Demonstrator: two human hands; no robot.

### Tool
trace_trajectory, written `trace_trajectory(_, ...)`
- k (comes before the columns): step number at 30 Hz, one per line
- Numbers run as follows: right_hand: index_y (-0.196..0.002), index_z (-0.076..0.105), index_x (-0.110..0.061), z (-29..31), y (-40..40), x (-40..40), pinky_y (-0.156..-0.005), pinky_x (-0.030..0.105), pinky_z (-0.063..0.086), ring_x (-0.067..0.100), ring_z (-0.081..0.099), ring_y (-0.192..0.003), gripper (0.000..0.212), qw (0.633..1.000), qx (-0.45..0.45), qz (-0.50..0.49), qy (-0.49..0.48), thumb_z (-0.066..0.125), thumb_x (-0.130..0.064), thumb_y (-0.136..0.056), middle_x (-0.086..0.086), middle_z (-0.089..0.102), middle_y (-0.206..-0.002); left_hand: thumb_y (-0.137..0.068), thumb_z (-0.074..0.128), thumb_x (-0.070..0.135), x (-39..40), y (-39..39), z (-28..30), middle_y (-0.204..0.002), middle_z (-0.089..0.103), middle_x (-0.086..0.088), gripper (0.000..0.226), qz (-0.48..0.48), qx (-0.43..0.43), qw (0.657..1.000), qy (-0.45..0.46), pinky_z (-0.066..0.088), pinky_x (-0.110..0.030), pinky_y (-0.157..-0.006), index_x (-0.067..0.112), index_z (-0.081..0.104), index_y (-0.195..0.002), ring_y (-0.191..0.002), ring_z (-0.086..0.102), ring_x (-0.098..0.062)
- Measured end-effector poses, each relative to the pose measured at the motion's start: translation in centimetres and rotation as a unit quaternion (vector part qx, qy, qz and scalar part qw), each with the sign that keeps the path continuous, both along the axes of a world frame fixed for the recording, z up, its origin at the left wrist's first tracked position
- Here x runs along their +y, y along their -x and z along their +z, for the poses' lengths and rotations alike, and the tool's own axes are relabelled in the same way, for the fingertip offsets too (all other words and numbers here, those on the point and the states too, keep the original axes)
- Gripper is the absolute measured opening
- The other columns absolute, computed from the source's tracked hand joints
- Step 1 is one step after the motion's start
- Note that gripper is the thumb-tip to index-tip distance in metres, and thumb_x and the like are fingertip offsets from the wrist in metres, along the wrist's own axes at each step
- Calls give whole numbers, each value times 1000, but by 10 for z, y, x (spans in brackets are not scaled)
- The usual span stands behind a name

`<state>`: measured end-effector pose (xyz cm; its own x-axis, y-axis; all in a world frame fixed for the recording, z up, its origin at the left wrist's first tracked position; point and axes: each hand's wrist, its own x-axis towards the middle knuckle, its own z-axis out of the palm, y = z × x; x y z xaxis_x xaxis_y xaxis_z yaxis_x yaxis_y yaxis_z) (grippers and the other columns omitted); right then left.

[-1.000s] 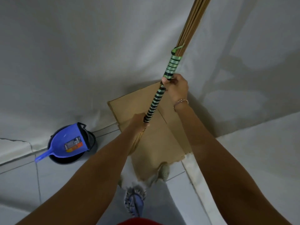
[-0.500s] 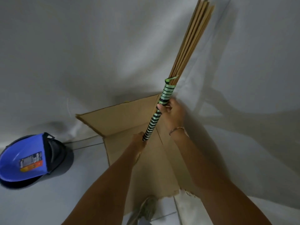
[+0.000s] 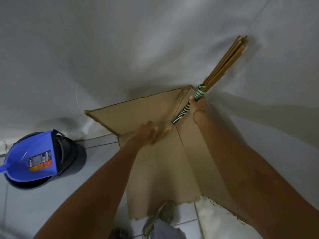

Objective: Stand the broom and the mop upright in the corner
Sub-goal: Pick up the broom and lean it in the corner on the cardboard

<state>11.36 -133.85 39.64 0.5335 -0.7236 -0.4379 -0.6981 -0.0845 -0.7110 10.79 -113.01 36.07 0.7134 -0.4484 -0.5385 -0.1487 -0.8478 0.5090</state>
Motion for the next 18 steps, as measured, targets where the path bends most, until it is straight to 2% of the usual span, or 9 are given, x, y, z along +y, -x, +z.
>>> trace_trajectory(3,-131,46,1,2,-15,-8,-103,38,38,35,45,-129,48,995,77,58,12,34,-33,-99,20,49,-140,-97,34,27,21,-9,4,-103,65,-28,34,-10,-26,1000,-14,53,-47,-79,3,48,-117,-91,63,-42)
trace_trajectory(6,-132,45,3,9,-23,-10,-105,38,35,35,42,-131,49,988,104,102,52,25,-31,-101,23,45,-142,-98,34,27,32,-10,11,-107,64,-29,39,-20,-32,999,-22,51,-46,-82,4,44,-127,-96,62,-43)
trace_trajectory(10,-130,47,4,25,-14,4,-102,39,38,37,46,-127,41,978,122,145,84,34,-20,-99,26,49,-137,-99,33,26,44,-10,32,-127,57,-27,44,-28,-27,999,-19,46,-46,-95,7,37,-138,-114,55,-41)
trace_trajectory(13,-130,42,1,42,10,31,-99,42,41,41,49,-121,38,956,126,214,159,40,-13,-94,27,50,-130,-99,32,22,53,-11,58,-147,40,-20,47,-47,-49,998,-9,34,-44,-110,5,29,-143,-133,40,-35)
trace_trajectory(16,-127,44,1,63,37,76,-94,40,43,41,53,-114,36,938,103,282,176,40,-8,-92,29,54,-122,-100,31,21,72,-13,88,-152,30,-20,49,-73,-81,994,-10,24,-41,-115,1,25,-144,-139,31,-32)
trace_trajectory(18,-132,39,2,85,57,116,-101,41,40,39,46,-124,41,922,101,328,182,39,-10,-93,28,47,-133,-99,31,23,99,-12,112,-153,28,-20,50,-92,-100,990,-18,21,-42,-116,0,24,-143,-140,28,-33)
